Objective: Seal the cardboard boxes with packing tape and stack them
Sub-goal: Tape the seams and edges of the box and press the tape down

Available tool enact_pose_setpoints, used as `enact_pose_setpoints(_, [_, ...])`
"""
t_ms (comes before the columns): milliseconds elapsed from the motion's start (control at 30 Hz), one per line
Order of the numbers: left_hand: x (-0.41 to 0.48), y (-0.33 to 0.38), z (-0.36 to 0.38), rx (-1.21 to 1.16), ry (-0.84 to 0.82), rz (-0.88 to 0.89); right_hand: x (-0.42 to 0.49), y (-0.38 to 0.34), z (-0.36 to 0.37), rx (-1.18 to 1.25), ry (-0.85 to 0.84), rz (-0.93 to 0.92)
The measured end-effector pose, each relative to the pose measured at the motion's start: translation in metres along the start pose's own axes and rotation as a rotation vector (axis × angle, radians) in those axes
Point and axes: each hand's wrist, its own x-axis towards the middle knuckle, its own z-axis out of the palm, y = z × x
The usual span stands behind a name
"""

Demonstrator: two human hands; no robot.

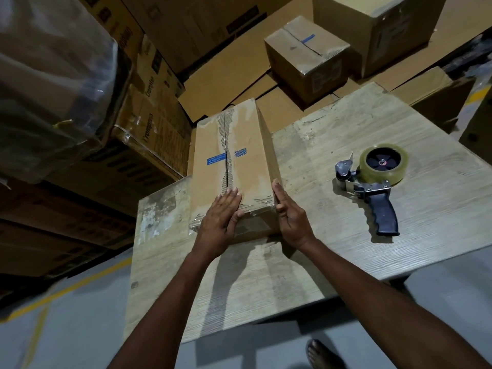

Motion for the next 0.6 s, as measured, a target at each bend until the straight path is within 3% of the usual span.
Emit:
enact_pose_setpoints(300, [0.0, 0.001, 0.003, 0.064, 0.026, 0.04, -0.013, 0.006, 0.008, -0.205, -0.014, -0.169])
enact_pose_setpoints(500, [-0.003, 0.001, 0.001, 0.144, -0.018, 0.076, -0.016, -0.007, -0.016, -0.143, -0.108, -0.09])
enact_pose_setpoints(600, [-0.004, 0.0, 0.002, 0.164, -0.028, 0.075, -0.007, -0.022, -0.022, -0.031, 0.018, 0.038])
